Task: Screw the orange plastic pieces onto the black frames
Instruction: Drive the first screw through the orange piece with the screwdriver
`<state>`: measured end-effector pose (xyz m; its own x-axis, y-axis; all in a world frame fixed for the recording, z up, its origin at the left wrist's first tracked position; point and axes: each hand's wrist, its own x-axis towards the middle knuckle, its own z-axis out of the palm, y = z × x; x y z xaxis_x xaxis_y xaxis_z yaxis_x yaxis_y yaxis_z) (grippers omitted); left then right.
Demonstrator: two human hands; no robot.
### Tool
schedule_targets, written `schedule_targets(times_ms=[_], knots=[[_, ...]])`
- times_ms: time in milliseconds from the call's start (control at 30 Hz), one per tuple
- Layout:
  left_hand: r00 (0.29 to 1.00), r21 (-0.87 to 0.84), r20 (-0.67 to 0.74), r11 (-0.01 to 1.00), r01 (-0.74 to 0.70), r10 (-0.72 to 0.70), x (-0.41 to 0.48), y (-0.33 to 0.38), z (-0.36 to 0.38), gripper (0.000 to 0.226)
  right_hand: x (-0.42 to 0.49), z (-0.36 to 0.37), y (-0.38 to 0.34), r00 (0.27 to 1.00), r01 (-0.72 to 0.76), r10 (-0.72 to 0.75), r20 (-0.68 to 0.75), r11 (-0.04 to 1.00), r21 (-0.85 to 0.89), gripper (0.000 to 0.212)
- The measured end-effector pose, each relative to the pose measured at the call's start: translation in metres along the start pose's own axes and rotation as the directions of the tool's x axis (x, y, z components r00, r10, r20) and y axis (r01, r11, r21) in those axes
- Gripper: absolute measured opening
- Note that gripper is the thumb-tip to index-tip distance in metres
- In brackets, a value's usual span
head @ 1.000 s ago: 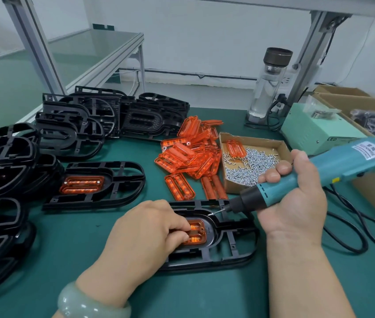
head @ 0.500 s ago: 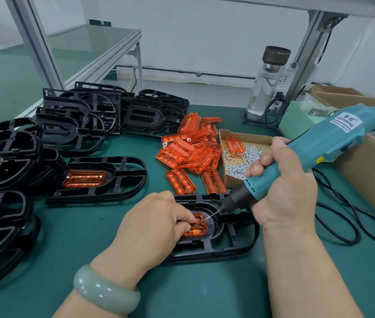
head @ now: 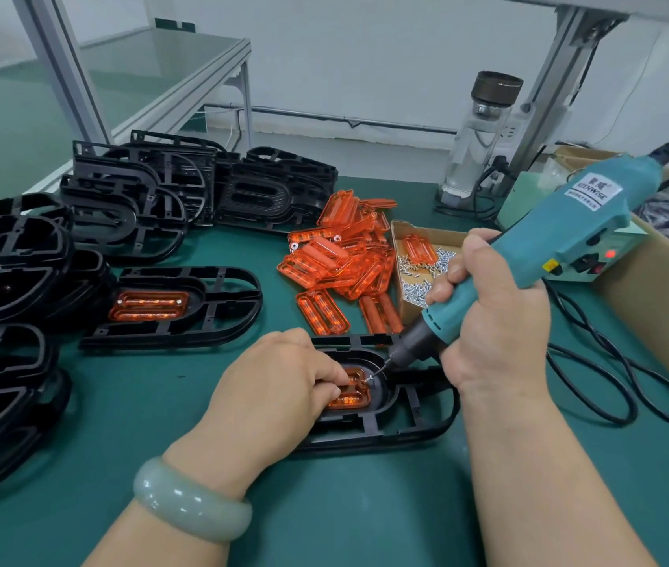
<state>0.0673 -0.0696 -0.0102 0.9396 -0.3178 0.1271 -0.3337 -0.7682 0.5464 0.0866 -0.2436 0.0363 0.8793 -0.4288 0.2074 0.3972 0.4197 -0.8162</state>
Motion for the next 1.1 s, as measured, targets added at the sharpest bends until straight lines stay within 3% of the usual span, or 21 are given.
schedule_targets(times_ms=[133, 367, 600, 1100], knots=[[1.0, 0.01, 0.0, 1.0, -0.005, 0.005, 0.001, 0.001, 0.0, 0.018, -0.002, 0.005, -0.001, 0.999, 0.014, -0.013, 0.03, 0.999, -0.041, 0.016], [0.999, 0.031, -0.02, 0.999, -0.025, 0.026, 0.0, 0.001, 0.001, 0.018, 0.0, 0.017, -0.001, 0.979, 0.056, -0.027, 0.201, 0.988, -0.143, 0.007], [0.995, 0.083, -0.031, 0.992, -0.094, 0.097, 0.002, 0.001, 0.002, 0.019, 0.0, 0.025, 0.003, 0.89, 0.1, 0.005, 0.456, 0.973, -0.207, 0.01], [0.995, 0.078, -0.023, 0.992, -0.099, 0.101, 0.003, 0.003, 0.002, 0.019, 0.003, 0.021, 0.007, 0.885, 0.027, 0.044, 0.464, 0.989, -0.144, 0.017]])
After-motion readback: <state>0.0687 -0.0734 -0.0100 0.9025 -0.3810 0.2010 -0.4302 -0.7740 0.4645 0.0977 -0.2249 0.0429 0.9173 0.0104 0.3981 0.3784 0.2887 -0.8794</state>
